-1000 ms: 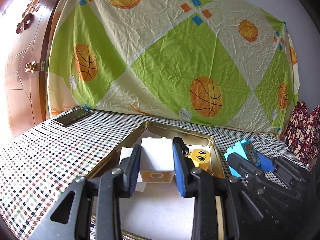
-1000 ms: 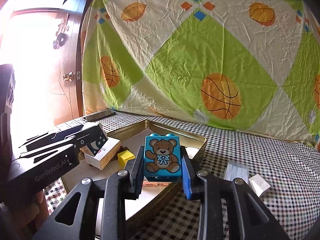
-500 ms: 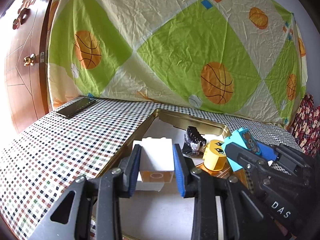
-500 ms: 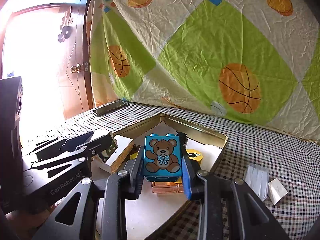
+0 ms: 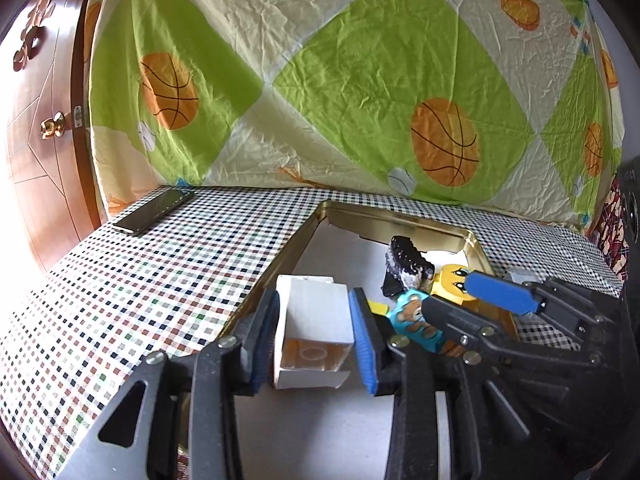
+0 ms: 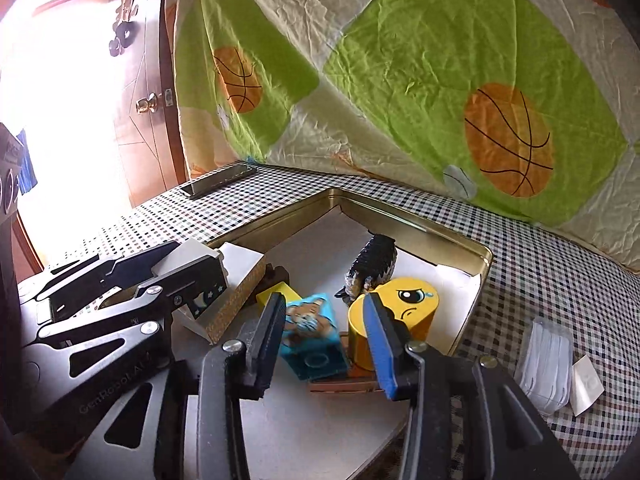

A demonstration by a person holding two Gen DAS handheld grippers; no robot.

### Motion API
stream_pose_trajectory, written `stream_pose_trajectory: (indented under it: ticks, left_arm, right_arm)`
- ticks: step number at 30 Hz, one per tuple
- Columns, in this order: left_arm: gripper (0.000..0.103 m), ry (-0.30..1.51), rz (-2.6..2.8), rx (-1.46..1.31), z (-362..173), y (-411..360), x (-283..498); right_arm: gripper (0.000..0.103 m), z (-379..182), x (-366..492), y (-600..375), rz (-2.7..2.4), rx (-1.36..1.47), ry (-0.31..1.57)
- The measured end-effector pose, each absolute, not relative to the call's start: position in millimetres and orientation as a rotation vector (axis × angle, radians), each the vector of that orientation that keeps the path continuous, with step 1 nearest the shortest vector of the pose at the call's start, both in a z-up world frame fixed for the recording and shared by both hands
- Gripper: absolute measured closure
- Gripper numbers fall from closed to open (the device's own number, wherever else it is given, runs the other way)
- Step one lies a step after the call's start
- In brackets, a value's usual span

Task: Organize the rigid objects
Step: 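Open left tool to drop white brick into tin while right tool releases teddy-bear cube, then grasp clear plastic box with left tool while right tool grasps white power adapter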

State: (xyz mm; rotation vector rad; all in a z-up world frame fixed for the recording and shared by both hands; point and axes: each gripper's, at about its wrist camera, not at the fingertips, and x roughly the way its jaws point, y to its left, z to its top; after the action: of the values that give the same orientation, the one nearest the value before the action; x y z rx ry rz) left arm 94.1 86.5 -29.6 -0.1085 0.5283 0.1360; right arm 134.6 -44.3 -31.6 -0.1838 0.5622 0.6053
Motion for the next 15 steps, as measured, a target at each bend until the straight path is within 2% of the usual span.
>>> stream_pose_trajectory:
  ticks: [1, 3, 4, 6, 8, 15]
  left_arm:
    - [0.055, 0.527, 0.146, -0.114, -29.0, 87.3, 94.1]
    - [0.034, 0.518, 0.159, -0.128, -27.0, 89.5, 91.1]
    - [0.029, 0.509, 0.163, -0.135, -25.2, 90.0, 89.1]
    - [0.012, 0.486, 0.163, -0.154, -20.2, 89.1, 84.9]
    - [0.006, 0.461, 0.147, -0.165, -13.6, 82.9, 81.3]
    - [0.004, 0.442, 0.04, -0.068, 0.8, 21.3, 81.0]
  right_arm:
    - [0.053, -30.3, 134.9, -47.7, 0.6, -0.174, 0.561]
    - [0.051, -27.3, 133.9, -57.3, 0.594, -0.155, 0.557]
    - [0.046, -25.4, 132.5, -63.1, 0.591, -0.148, 0.551]
    - [0.04, -21.1, 129.0, -76.5, 0.577, -0.142, 0.534]
    - [0.039, -16.6, 126.7, -91.5, 0.561, -0.141, 0.52]
    - [0.038, -5.8, 129.1, -156.0, 0.437, -0.154, 0.485]
